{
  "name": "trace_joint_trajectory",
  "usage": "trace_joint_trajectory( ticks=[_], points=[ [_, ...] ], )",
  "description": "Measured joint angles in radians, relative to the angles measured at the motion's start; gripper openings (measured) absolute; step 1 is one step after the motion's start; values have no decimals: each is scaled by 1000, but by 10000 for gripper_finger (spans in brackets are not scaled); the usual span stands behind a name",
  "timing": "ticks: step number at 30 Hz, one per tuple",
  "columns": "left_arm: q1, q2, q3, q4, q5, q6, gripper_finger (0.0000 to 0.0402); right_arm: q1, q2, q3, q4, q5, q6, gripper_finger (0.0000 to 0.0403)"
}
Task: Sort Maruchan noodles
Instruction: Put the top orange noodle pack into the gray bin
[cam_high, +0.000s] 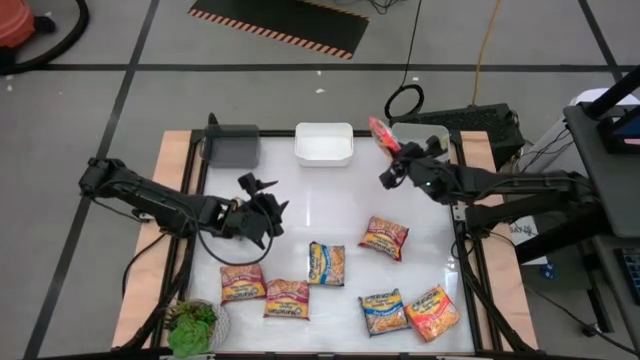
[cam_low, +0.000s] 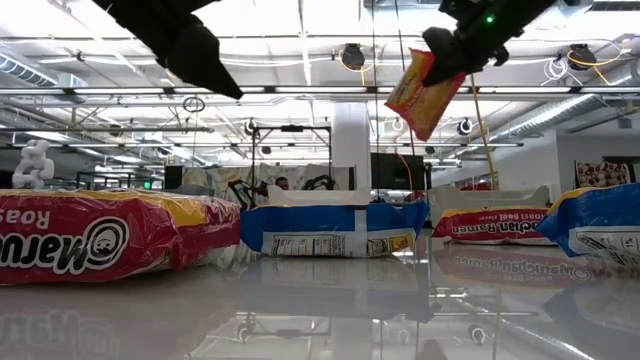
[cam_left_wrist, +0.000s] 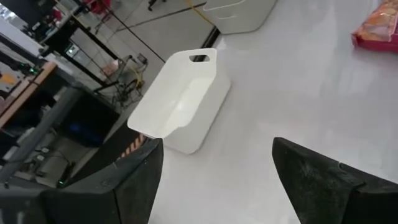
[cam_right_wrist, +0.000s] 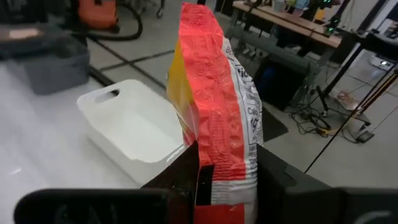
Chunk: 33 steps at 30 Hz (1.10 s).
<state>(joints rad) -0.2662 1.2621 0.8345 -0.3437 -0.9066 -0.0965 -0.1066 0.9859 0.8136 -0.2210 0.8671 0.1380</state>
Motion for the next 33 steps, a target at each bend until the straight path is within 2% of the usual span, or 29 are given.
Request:
trace_joint_trajectory(
  ticks=[3,8,12,24,33],
  points=[
    [-12,0,0,-6,13,-22,305,-21,-43,-38,33,18,-24,83],
    [-31,0,0,-5,18,-47,305,-56,-82,-87,38,160,-21,83],
    [-38,0,0,-5,19,-57,305,-92,-85,-113,38,207,-17,83],
    [-37,0,0,-4,19,-67,305,-243,-85,-202,82,203,170,91],
    [-22,0,0,-4,19,-33,305,-348,-84,-267,82,134,216,99]
  ],
)
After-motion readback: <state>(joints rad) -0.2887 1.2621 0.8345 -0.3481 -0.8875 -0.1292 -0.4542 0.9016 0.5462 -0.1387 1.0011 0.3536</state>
